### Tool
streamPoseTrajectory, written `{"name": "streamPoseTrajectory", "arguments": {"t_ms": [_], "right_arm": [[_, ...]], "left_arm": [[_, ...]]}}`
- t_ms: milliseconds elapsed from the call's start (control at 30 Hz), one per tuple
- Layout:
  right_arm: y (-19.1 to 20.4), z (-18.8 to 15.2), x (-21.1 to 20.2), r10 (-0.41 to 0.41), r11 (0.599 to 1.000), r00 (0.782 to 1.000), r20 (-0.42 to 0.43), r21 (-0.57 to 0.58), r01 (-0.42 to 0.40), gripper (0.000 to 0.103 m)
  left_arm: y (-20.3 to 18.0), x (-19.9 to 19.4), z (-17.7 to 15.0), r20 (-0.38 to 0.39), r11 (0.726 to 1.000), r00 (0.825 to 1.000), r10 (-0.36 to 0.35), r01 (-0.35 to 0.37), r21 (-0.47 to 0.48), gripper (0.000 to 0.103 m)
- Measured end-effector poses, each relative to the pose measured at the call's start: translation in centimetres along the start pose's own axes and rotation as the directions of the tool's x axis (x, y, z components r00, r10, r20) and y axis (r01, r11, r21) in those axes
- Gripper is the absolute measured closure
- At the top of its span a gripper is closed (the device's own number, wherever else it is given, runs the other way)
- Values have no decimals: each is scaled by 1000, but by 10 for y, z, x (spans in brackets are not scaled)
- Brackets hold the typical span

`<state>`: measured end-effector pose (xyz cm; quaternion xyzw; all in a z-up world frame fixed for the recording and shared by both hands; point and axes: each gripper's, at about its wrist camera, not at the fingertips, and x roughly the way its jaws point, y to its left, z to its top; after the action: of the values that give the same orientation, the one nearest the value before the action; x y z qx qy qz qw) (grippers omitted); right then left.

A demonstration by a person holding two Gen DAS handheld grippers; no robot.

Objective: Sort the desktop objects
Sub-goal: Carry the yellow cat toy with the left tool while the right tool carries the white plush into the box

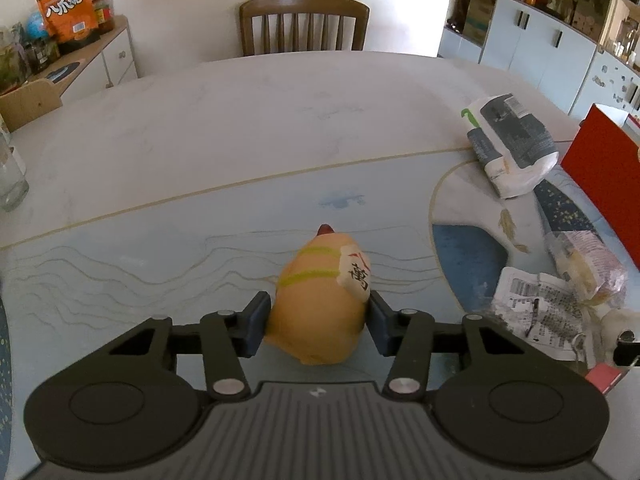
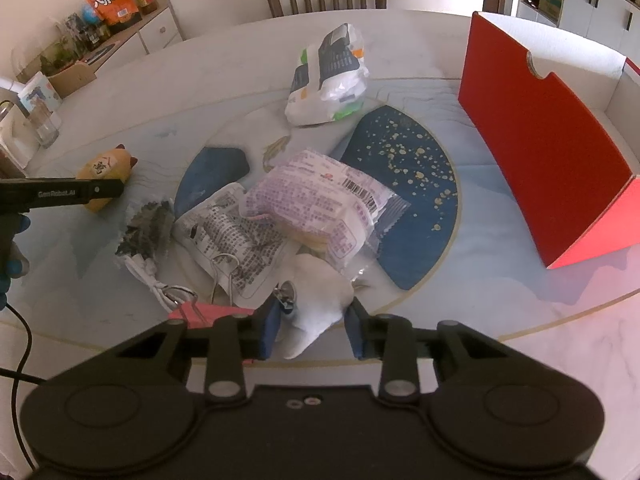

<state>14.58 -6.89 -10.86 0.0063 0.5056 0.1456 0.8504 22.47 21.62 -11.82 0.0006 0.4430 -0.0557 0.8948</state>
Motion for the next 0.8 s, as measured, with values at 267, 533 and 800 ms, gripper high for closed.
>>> {"name": "streamPoseTrajectory", "arguments": {"t_ms": [267, 533, 800], "right_arm": [[-4, -6, -11, -3, 1000, 1000, 15, 14, 3, 70], [-11, -10, -29, -12, 999, 998, 56, 35, 10, 70], [-28, -13, -43, -32, 998, 996, 85, 57, 27, 70]], "left_arm": [[-7, -16, -4, 22, 999, 999, -25, 25, -23, 54], [-29, -41, -11, 26, 998, 998, -54, 55, -34, 54], [-63, -68, -8, 68, 996, 994, -87, 89, -29, 54]]}}
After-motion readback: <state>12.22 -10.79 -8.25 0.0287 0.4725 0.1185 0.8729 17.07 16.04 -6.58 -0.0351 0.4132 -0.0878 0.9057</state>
